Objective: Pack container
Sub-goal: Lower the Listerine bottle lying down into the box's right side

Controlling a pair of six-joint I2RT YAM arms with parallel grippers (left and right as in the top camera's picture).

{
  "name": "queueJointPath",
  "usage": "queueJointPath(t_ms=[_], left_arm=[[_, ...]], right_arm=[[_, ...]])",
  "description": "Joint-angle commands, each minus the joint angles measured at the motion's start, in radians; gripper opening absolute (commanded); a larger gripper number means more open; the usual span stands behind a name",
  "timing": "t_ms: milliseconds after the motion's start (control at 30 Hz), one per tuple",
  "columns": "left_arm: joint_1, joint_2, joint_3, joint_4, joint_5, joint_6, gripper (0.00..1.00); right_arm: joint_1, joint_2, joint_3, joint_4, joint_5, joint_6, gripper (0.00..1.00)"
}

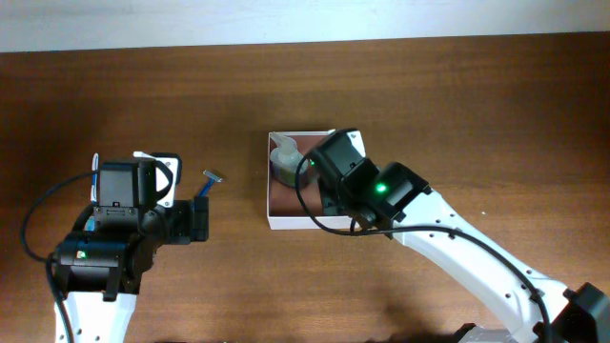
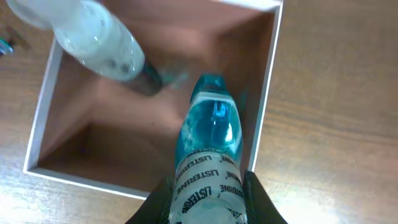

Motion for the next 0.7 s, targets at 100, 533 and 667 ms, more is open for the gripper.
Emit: queueJointPath(t_ms=[100,533,667], left_arm=[[0.002,0.002,0.017,-0.001,0.011,-0.007,1.00],[0.002,0.002,0.017,-0.001,0.011,-0.007,1.00],[0.002,0.002,0.017,-0.001,0.011,-0.007,1.00]], right_arm=[[-0.105,0.002,0.049,0.010,0.052,-0.028,0.04],[-0.183,0.002,0.051,0.101,-0.046,-0.241,0.04],[-0.183,0.004,0.066,0.100,-0.061,-0.280,0.04]])
